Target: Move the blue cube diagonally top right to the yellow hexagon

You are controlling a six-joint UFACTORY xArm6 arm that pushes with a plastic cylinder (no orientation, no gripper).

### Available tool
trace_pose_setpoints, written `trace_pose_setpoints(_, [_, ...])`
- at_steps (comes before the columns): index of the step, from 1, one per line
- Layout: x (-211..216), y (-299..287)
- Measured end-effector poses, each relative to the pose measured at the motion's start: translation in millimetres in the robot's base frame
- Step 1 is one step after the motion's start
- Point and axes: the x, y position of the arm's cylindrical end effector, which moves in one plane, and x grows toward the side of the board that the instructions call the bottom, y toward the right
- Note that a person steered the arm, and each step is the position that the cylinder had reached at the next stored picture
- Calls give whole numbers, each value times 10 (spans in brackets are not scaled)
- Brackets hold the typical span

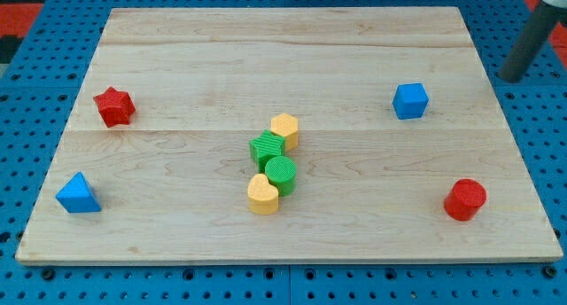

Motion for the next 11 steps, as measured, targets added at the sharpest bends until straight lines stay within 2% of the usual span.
trace_pose_setpoints(1, [-49,-296])
trace_pose_setpoints(3, [-49,-130])
trace_pose_setpoints(4, [334,-229])
trace_pose_setpoints(5, [611,-763])
trace_pose_setpoints(7, [487,-2007])
trace_pose_setpoints(9, [1171,-2174])
trace_pose_setpoints(11, [818,-2888])
